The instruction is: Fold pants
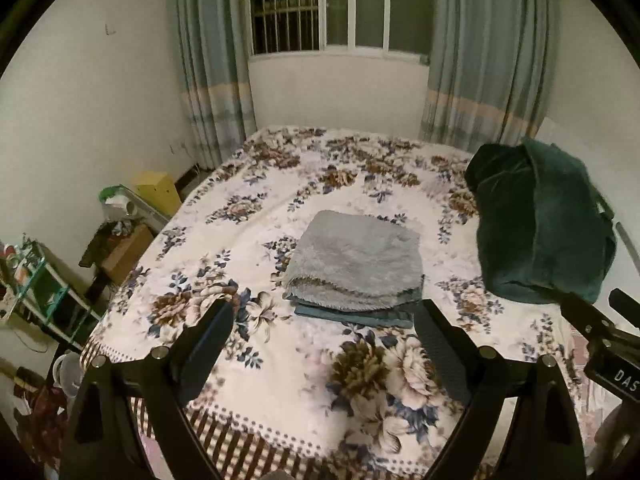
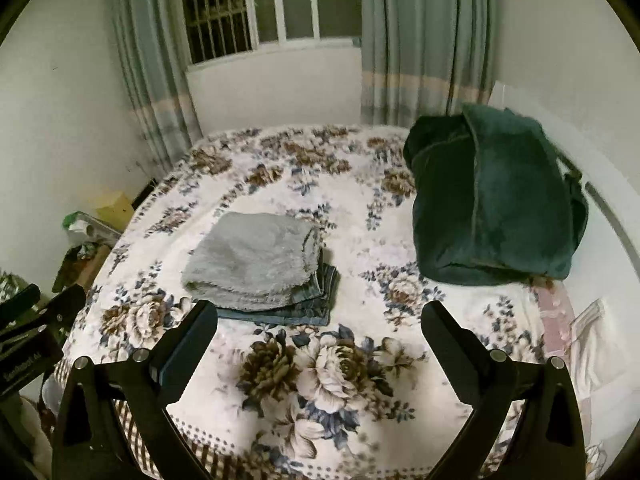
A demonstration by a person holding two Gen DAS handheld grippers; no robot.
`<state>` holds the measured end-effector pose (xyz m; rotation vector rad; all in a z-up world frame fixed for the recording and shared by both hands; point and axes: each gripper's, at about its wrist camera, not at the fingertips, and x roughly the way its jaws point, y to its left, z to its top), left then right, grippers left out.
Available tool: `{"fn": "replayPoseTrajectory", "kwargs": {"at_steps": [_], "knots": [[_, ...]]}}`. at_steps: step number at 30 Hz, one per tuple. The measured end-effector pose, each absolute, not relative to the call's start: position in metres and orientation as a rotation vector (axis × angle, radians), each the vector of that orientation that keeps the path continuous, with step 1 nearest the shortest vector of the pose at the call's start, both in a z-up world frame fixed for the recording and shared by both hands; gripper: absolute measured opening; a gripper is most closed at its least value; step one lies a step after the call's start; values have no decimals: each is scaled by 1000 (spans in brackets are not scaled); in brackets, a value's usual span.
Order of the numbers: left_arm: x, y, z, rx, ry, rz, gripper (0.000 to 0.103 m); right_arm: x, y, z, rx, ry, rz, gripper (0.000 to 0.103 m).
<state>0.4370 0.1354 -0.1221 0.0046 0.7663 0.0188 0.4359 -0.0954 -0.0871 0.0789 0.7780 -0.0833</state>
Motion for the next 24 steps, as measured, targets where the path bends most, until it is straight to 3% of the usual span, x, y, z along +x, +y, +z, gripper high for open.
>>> {"fn": "replayPoseTrajectory", "kwargs": {"at_steps": [16,18,19,24], "knots": [[299,127,-56,-7,677,43,92,250,-100,17,62,650,-30,103],[293,128,-52,-8,668,33,96,234,-98,27,62,636,-33,103],[290,128,-50,-9,667,26,103,231,-97,30,61,633,-34,103],[277,131,-43,3,631,28,103,214,-90,44,62,615,-31,103]]}}
